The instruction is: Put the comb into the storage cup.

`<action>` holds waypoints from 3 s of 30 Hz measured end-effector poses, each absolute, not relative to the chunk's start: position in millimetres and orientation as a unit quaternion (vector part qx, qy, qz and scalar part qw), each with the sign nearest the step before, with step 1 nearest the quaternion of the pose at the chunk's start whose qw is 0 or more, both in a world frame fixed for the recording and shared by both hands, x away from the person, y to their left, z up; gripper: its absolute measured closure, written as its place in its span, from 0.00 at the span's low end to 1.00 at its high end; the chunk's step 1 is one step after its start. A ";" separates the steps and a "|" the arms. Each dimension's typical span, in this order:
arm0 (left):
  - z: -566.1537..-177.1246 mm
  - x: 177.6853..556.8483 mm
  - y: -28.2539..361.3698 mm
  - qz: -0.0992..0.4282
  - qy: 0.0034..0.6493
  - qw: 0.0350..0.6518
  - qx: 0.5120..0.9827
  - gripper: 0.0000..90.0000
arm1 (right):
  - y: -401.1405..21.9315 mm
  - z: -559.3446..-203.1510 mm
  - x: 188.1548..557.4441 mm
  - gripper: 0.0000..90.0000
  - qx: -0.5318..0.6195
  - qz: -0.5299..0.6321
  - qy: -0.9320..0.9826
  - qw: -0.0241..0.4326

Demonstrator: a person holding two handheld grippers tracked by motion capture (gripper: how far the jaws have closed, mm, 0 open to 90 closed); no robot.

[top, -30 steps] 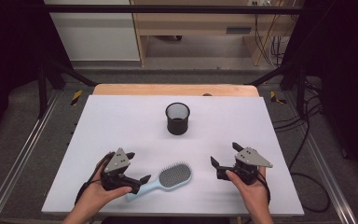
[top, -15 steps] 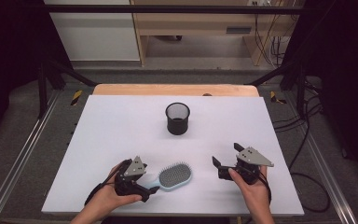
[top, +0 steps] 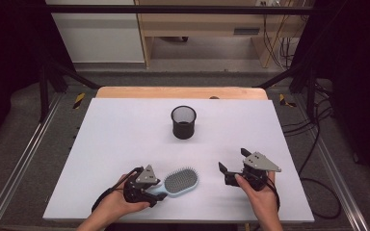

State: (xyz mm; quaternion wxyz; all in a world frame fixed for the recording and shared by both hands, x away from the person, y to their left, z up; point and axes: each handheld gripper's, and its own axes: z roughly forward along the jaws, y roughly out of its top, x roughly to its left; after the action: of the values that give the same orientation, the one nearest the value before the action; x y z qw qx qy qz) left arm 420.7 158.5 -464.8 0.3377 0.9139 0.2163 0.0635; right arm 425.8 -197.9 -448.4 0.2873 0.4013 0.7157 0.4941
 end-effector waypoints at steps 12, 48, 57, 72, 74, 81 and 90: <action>-467.1 423.4 155.8 0.060 0.208 0.319 0.923 0.59 | -190.1 -450.1 426.6 0.08 0.394 0.489 0.724 0.284; -456.8 430.7 152.8 0.104 0.212 0.329 0.914 0.77 | -188.8 -449.6 425.7 0.08 0.395 0.487 0.725 0.285; -451.6 458.7 155.3 0.143 0.226 0.374 0.888 0.77 | -191.5 -450.6 427.5 0.08 0.405 0.488 0.719 0.285; -457.0 465.0 154.8 0.184 0.245 0.398 0.865 0.77 | -184.8 -452.4 428.0 0.07 0.404 0.490 0.724 0.270; -456.9 463.7 154.5 0.189 0.247 0.403 0.860 0.77 | -183.5 -452.2 427.3 0.07 0.405 0.498 0.721 0.262; -452.3 460.0 154.4 0.213 0.256 0.436 0.836 0.77 | -161.8 -451.1 424.9 0.05 0.412 0.554 0.699 0.185; -448.4 457.3 165.0 0.226 0.278 0.468 0.808 0.77 | -125.6 -441.0 436.5 0.04 0.408 0.604 0.677 0.105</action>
State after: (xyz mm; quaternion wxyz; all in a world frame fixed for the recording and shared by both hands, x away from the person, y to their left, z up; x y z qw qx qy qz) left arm 457.3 165.0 -448.4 0.4683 0.8077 0.2781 0.2257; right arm 436.5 -125.6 -441.0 0.1049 0.4082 0.6768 0.6036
